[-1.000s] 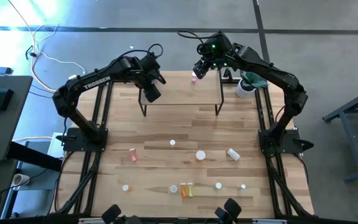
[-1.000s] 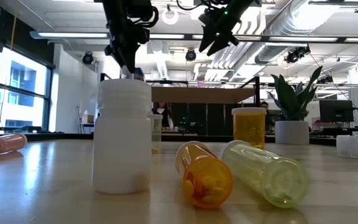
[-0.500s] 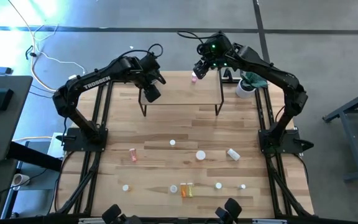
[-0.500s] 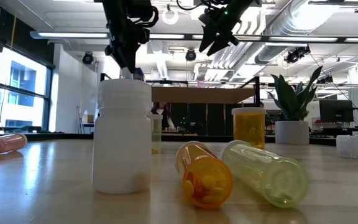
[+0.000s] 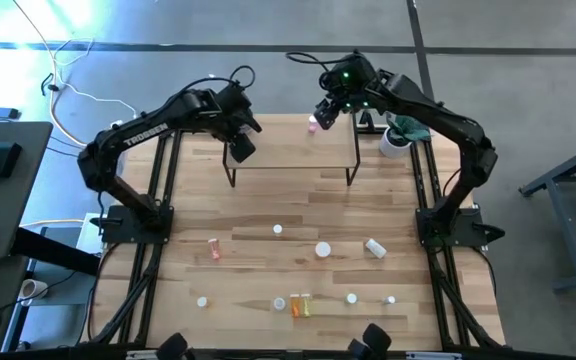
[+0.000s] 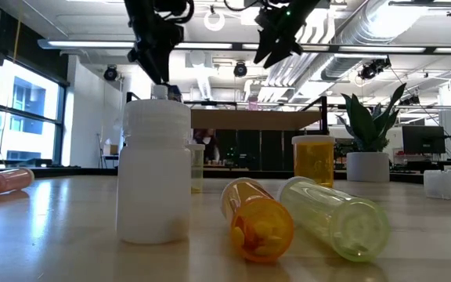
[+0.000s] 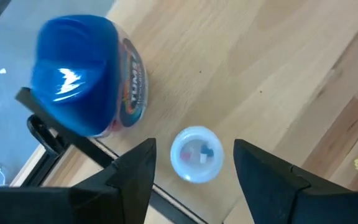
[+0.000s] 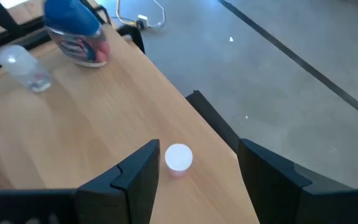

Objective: Pick and place medicine bottles onto shelf by color
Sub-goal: Put the big orange pill bottle on the shelf

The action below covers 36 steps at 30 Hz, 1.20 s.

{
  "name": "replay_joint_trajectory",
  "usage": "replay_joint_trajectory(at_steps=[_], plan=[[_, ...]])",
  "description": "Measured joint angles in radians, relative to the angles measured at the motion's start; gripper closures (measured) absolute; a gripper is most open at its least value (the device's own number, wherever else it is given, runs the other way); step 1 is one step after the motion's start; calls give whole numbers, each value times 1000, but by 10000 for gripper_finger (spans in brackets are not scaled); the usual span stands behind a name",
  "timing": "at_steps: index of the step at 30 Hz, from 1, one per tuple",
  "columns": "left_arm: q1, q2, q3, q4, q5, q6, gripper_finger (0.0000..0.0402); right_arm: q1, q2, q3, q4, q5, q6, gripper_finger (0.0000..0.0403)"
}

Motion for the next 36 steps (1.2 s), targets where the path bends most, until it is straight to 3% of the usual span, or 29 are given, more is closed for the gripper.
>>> replay_joint_trajectory(at_steps=[11, 21, 30, 36], plan=[[0, -157, 0, 0, 5, -43, 198, 14, -83, 0, -21, -11, -9, 197], [-23, -304, -7, 5, 35, -87, 202, 52, -128, 0, -200, -11, 19, 197], [-102, -458, -218, 126, 33, -120, 206, 151, -130, -7, -325, -11, 66, 197], [-140, -531, -364, 265, 82, -150, 207, 237, -186, -192, -330, -12, 184, 197]])
